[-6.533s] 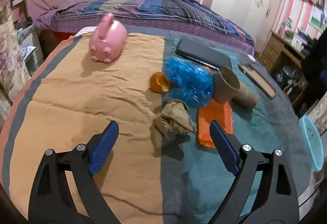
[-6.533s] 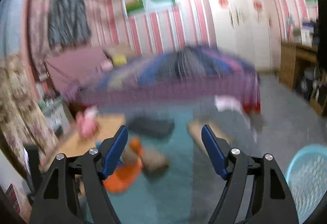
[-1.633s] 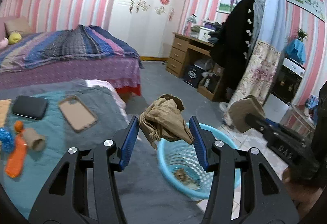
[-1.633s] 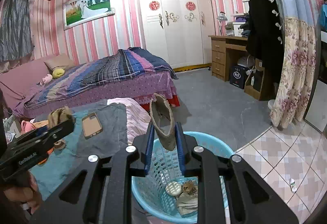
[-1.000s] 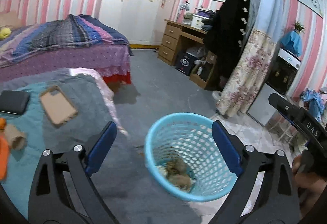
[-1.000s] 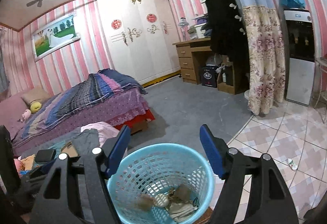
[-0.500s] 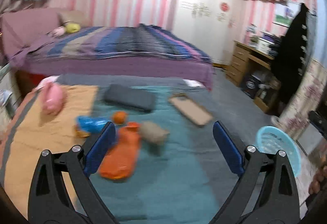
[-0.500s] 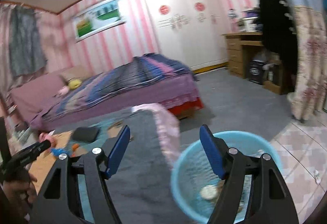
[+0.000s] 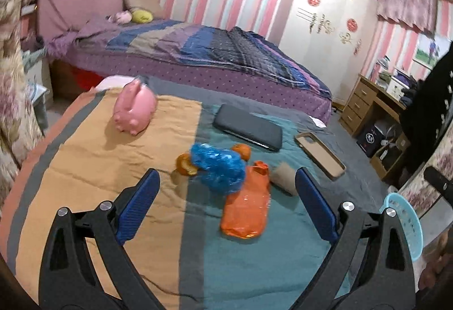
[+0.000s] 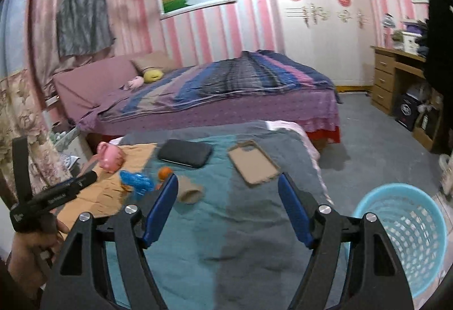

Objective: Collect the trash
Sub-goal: 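Move both grippers back over the blanket toward the remaining trash, then grasp the orange printed plastic bag with the left gripper and lift it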

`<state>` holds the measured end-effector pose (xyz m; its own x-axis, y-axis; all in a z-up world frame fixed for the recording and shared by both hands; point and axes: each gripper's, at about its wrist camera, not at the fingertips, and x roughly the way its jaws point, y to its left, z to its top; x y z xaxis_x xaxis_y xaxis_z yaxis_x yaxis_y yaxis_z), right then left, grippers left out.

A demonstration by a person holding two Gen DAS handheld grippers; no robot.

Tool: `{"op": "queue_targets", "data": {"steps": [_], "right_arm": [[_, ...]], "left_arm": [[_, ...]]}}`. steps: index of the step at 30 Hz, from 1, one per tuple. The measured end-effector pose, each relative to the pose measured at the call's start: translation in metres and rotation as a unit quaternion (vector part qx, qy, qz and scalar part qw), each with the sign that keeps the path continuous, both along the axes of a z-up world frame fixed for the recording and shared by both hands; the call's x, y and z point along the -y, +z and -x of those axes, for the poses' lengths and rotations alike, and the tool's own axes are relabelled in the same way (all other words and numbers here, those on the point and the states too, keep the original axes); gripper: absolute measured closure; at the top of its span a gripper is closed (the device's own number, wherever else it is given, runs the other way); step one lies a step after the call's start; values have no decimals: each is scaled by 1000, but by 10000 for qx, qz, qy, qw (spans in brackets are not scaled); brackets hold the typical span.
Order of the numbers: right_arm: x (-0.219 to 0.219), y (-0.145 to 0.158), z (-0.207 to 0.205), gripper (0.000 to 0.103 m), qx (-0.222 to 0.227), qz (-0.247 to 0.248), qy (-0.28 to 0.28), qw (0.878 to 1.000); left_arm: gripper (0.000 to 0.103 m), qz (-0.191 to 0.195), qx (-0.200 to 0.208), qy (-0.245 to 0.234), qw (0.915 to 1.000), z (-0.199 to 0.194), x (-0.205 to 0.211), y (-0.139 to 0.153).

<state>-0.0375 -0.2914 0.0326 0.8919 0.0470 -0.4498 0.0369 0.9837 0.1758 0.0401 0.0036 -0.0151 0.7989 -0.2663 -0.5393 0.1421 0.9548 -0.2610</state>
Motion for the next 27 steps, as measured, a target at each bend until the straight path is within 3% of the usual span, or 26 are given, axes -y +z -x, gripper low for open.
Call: {"op": "queue_targets", "data": {"steps": [5, 8, 10, 12, 15, 19, 23, 27], "right_arm": [[-39, 14, -44, 27, -78, 300, 506, 9982], [-55, -2, -54, 25, 28, 498, 711, 9962], [-63, -28, -57, 24, -326, 749, 446, 9957], [-61, -48, -60, 24, -637, 576, 294, 9959], [-54, -44, -66, 24, -547, 186, 313, 9978], [-47, -48, -66, 23, -622, 222, 192, 9976], [-36, -52, -67, 23, -714, -5, 213, 9972], [-33, -57, -73, 23, -801, -70, 170, 9966]], "left_arm": [[10, -3, -181, 128, 9998, -10, -15, -12], [10, -113, -162, 141, 9997, -12, -18, -16], [10, -246, -222, 108, 9994, -15, -17, -22], [10, -373, -345, 93, 9987, -20, -16, -31], [10, -470, -501, 27, 9976, -23, -17, -43], [10, -392, -700, -242, 9965, -25, -14, -55], [10, -392, -832, -612, 9939, -24, 11, -63], [10, -685, -1040, -935, 9878, -27, 48, -78]]}}
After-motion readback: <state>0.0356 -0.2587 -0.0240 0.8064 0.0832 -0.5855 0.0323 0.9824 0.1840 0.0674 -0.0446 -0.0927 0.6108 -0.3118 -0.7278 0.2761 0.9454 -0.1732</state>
